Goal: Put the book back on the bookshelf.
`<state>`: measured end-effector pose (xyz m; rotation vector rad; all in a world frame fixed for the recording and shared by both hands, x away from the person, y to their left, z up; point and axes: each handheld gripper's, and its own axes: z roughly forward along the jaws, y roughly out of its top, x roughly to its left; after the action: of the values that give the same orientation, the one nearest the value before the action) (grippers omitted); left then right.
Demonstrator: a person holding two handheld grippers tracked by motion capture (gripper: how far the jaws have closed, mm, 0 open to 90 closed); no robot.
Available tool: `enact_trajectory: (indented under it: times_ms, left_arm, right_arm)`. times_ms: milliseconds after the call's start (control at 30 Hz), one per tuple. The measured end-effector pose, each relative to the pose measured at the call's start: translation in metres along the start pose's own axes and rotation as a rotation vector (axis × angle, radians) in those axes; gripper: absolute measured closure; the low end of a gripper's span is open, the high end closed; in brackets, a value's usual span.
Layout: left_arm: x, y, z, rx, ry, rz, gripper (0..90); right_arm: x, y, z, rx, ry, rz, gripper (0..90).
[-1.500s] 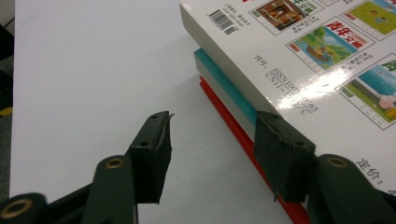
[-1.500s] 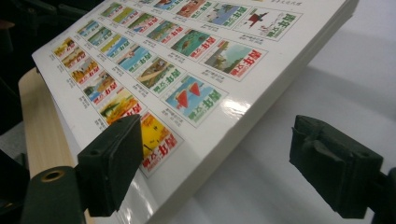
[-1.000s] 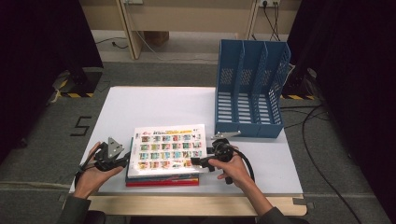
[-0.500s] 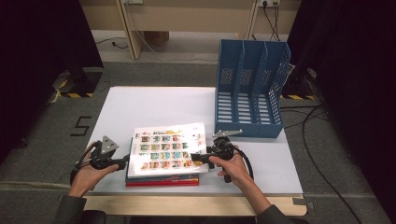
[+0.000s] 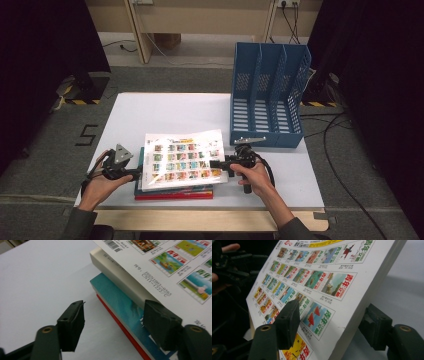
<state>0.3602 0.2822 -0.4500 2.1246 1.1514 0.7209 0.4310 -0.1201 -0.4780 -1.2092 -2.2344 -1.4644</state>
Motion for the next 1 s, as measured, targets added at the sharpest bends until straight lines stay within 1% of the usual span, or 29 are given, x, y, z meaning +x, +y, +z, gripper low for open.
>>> enact_trajectory:
  times_ms: [33, 67, 167, 300, 367, 433, 467, 533, 600, 667, 733, 800, 833, 867, 900, 933, 1000]
  left_arm:
    - [0.003, -0.001, 0.001, 0.006, -0.003, -0.013, 28.2]
    - [0.003, -0.001, 0.001, 0.007, -0.005, -0.015, 27.2]
    - [0.002, -0.001, 0.001, 0.01, -0.005, -0.014, 28.1]
    - [0.002, -0.001, 0.001, 0.009, -0.007, -0.014, 29.7]
    - [0.001, -0.001, 0.001, 0.006, -0.011, -0.014, 31.3]
    - [0.002, -0.002, 0.001, 0.002, -0.021, -0.019, 32.4]
    - [0.002, -0.002, 0.001, 0.0, -0.024, -0.021, 33.0]
    - [0.002, -0.003, 0.001, -0.003, -0.03, -0.025, 34.2]
    - [0.002, -0.003, 0.001, -0.007, -0.044, -0.03, 38.0]
    - [0.0, -0.003, 0.001, -0.012, -0.057, -0.029, 43.5]
    - [-0.001, -0.003, 0.002, -0.024, -0.069, -0.034, 48.2]
    - [-0.003, -0.002, 0.004, -0.032, -0.075, -0.038, 49.8]
    - [-0.003, -0.002, 0.004, -0.032, -0.075, -0.038, 49.7]
    - [-0.004, -0.002, 0.004, -0.033, -0.072, -0.034, 49.5]
    - [-0.004, -0.002, 0.005, -0.035, -0.067, -0.032, 48.7]
    - [-0.004, -0.002, 0.005, -0.035, -0.061, -0.032, 47.1]
    - [-0.002, -0.002, 0.006, -0.035, -0.049, -0.046, 40.7]
  right_arm:
    - [-0.001, -0.001, 0.001, 0.0, 0.008, 0.017, 34.8]
    - [-0.002, -0.001, 0.001, 0.0, 0.015, 0.018, 34.8]
    - [-0.002, 0.001, 0.002, 0.007, 0.011, 0.014, 34.2]
    - [-0.003, 0.002, 0.004, 0.011, 0.02, 0.032, 34.2]
    - [-0.002, 0.004, 0.004, 0.014, 0.014, 0.01, 37.7]
    - [0.002, 0.007, 0.001, 0.009, -0.005, -0.03, 45.3]
    - [0.005, 0.009, -0.001, 0.002, -0.01, -0.04, 46.5]
    - [0.01, 0.011, -0.003, -0.008, 0.007, -0.061, 46.6]
    - [0.014, 0.013, -0.004, -0.019, 0.019, -0.068, 46.6]
    - [0.014, 0.014, -0.004, -0.026, 0.037, -0.06, 46.7]
    - [0.014, 0.013, 0.0, -0.017, 0.064, -0.055, 49.0]
    - [0.016, 0.011, 0.009, 0.008, 0.092, -0.055, 52.0]
    - [0.016, 0.011, 0.009, 0.008, 0.092, -0.055, 52.0]
    - [0.02, 0.011, 0.013, 0.031, 0.092, -0.069, 57.0]
    - [0.021, 0.012, 0.013, 0.037, 0.084, -0.082, 60.1]
    - [0.022, 0.014, 0.012, 0.035, 0.078, -0.087, 62.3]
    - [0.023, 0.015, 0.009, 0.023, 0.08, -0.089, 65.3]
